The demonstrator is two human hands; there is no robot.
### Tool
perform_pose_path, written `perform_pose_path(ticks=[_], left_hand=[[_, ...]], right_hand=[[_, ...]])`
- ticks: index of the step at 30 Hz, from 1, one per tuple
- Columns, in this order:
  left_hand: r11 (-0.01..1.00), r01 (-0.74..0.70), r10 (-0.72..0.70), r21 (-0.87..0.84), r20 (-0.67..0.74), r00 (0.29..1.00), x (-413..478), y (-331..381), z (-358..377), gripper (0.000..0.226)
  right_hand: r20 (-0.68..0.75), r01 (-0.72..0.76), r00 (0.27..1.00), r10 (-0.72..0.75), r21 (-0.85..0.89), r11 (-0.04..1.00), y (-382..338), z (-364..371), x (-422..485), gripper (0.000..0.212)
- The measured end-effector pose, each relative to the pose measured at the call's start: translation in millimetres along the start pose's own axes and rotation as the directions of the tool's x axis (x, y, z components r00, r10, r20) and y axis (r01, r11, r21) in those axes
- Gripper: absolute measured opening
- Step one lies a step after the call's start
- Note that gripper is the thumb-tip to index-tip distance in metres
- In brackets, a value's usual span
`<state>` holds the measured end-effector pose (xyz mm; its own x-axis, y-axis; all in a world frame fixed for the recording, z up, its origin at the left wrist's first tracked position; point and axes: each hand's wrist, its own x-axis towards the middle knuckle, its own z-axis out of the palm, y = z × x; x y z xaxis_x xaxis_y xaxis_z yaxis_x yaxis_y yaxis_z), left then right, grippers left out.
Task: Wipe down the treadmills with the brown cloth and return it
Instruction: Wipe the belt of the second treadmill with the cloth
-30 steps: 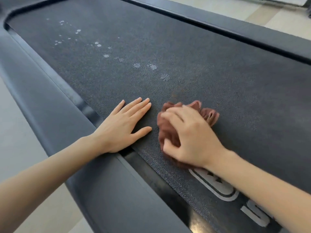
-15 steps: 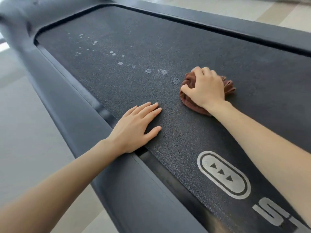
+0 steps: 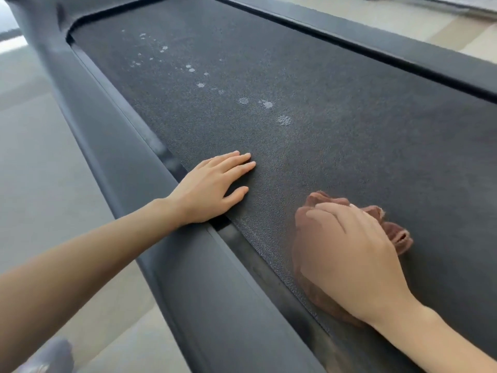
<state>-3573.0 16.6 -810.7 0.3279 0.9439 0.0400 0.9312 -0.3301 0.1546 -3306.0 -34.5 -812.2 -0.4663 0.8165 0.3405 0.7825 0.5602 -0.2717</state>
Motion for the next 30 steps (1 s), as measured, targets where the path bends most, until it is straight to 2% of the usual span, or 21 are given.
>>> perform_pose_path(ticks=[6,8,10,13,16,18,21,26,30], left_hand=[[0.983,-0.161,0.154,0.085,0.087,0.984,13,-26,-6,0.061],[0.985,-0.14,0.128,0.1,0.112,0.985,25,-48,-12,0.056],[0.986,-0.112,0.094,0.125,0.141,0.986,36,-70,-17,0.06],[0.981,-0.113,0.094,0.157,0.127,0.987,43,-103,-23,0.059],[0.991,-0.053,0.038,0.125,0.12,0.992,40,-139,-26,0.062],[0.998,-0.014,0.005,0.066,0.131,0.991,41,-158,-26,0.059],[1.0,0.009,-0.011,0.016,0.125,0.992,45,-167,-25,0.054],[0.999,-0.015,0.012,0.029,0.112,0.994,44,-165,-18,0.067],[0.998,-0.049,0.047,0.034,0.076,0.996,44,-169,-14,0.068]], right_hand=[[-0.014,-0.075,0.997,0.075,-0.047,0.996,1,26,87,0.048],[-0.002,-0.106,0.994,0.106,-0.087,0.991,15,41,131,0.048],[-0.011,-0.148,0.989,0.148,-0.105,0.983,34,52,171,0.048],[-0.044,-0.249,0.968,0.245,-0.112,0.962,60,61,219,0.049],[-0.061,-0.349,0.937,0.344,-0.115,0.93,72,71,251,0.048],[-0.043,-0.363,0.932,0.361,-0.097,0.927,65,78,268,0.047],[0.004,-0.288,0.958,0.288,-0.046,0.957,33,84,273,0.041],[0.132,-0.047,0.99,0.039,0.054,0.997,-36,72,212,0.045],[0.166,-0.056,0.985,0.04,0.098,0.994,-54,57,163,0.045]])
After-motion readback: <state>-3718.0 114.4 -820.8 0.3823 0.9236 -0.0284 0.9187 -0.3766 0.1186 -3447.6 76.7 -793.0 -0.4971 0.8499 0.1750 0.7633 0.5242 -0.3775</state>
